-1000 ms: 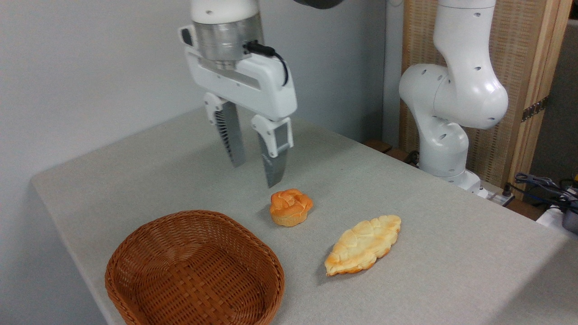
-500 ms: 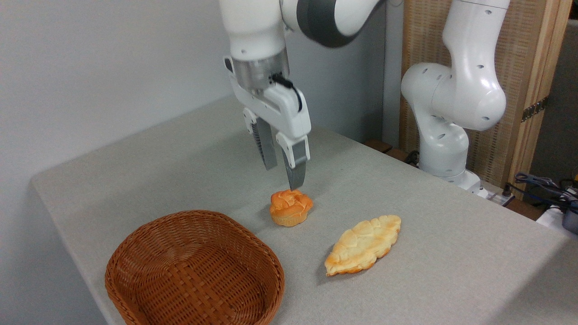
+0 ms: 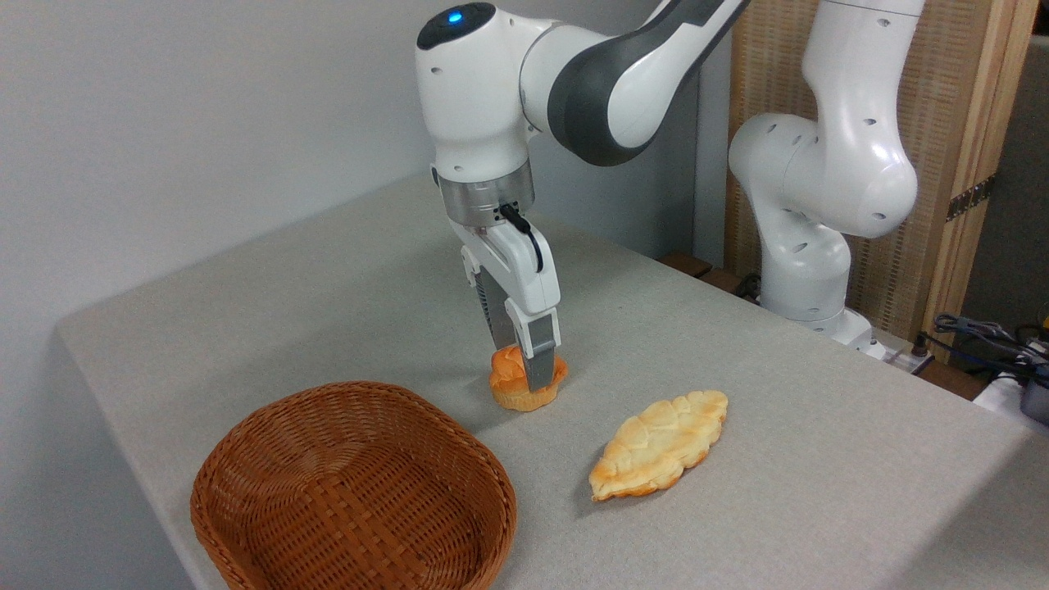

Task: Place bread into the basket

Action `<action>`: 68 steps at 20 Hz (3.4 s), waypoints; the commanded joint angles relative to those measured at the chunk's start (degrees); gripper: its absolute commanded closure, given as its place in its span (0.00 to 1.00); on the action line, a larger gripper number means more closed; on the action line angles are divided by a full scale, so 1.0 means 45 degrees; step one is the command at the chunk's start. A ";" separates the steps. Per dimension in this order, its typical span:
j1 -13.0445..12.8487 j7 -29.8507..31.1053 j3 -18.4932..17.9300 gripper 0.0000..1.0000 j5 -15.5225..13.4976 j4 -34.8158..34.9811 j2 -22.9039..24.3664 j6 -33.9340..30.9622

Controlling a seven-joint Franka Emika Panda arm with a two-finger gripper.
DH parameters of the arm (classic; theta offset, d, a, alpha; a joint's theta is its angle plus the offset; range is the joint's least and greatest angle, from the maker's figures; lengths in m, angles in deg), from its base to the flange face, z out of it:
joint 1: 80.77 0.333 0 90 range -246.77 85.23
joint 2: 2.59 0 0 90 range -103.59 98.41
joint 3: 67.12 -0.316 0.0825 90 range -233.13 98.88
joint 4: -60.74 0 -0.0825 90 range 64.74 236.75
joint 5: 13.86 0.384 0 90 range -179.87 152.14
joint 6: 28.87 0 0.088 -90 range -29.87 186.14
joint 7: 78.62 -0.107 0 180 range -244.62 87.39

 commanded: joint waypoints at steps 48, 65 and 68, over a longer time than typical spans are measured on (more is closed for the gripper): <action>-0.0102 0.0113 -0.0113 0.00 0.0433 -0.8474 -0.6141 0.0757; 0.0054 0.1400 -0.0094 0.00 0.0453 -0.8806 -0.5109 -0.0215; 0.0581 0.1871 0.0003 0.00 0.0337 -0.8806 -0.4190 -0.2012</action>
